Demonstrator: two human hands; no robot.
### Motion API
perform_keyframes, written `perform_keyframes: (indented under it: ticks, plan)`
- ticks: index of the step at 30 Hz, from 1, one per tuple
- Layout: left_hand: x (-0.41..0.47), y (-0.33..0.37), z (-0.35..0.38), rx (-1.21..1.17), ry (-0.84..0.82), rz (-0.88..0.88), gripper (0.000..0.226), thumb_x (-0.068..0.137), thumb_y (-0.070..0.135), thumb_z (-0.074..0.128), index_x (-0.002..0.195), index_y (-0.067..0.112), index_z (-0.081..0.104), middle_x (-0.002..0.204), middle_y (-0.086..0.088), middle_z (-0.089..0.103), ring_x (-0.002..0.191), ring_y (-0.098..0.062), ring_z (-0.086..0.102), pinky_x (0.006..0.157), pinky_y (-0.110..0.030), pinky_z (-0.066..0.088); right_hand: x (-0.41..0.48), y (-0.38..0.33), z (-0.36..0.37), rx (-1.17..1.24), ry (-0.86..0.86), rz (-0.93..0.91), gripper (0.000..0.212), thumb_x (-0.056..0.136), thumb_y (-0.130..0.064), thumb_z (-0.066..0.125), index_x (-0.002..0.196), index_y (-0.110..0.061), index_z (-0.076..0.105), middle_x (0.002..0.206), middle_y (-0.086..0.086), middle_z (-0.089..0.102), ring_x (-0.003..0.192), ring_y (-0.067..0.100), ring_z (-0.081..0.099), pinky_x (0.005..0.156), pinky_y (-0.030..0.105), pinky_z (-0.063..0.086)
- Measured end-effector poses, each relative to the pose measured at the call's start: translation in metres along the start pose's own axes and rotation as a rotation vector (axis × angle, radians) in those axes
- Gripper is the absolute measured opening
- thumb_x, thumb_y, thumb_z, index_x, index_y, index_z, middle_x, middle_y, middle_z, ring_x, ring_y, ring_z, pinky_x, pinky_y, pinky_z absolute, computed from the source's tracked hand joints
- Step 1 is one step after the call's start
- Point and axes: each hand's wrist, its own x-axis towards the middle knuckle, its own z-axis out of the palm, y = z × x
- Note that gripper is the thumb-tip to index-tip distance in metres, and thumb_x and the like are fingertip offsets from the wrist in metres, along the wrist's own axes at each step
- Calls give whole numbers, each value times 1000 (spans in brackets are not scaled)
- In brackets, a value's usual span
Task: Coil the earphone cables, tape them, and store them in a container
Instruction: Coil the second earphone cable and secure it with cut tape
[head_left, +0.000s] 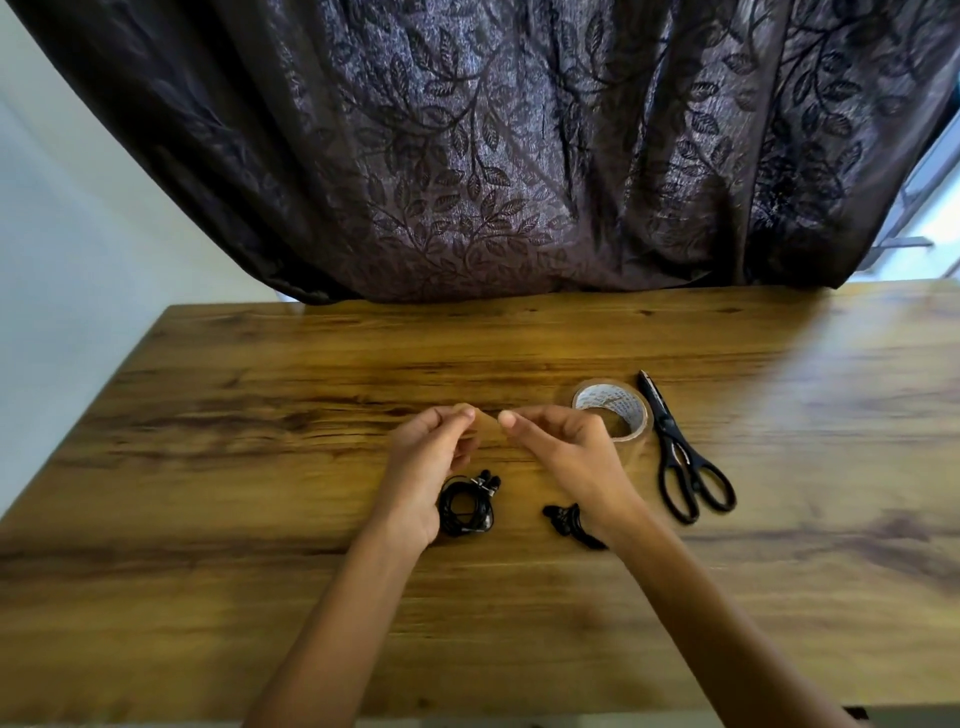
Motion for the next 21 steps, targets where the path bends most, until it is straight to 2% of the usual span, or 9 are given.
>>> perform_keyframes:
  ticks: [3,6,12,16,21]
  plan:
    - [-1,-1,0,14,-7,2,11,88,19,60,92,14,69,96,-4,70,87,-15,63,82,-29,50,-1,5,8,139,-28,134,36,66,-39,73,88,-9,72,81,-1,72,81,11,64,77,24,50]
    - [-2,-2,0,3,-13,5,13,88,19,60,93,13,69,95,-4,71,87,-13,63,80,-27,49,-1,9,11,258,-33,238,36,57,-41,76,81,-14,73,81,1,71,80,14,61,82,31,50]
    - [-5,-4,-2,-23,-37,12,8,87,18,60,90,16,68,84,2,69,79,-11,62,81,-28,49,0,7,13,434,-31,285,23,63,-23,73,81,-10,71,74,2,68,69,9,60,71,25,52]
    - [-4,-1,-6,-30,-41,20,11,88,17,59,94,14,67,86,0,67,77,-11,60,80,-27,50,2,4,12,492,-6,330,15,69,-21,72,80,-11,68,71,0,66,67,10,60,68,25,53]
    - [-4,0,-6,-6,-38,54,11,88,18,59,93,14,68,90,-2,69,82,-11,61,80,-27,49,-2,7,15,404,-45,298,27,59,-27,76,83,-14,72,77,1,69,70,9,60,68,26,53]
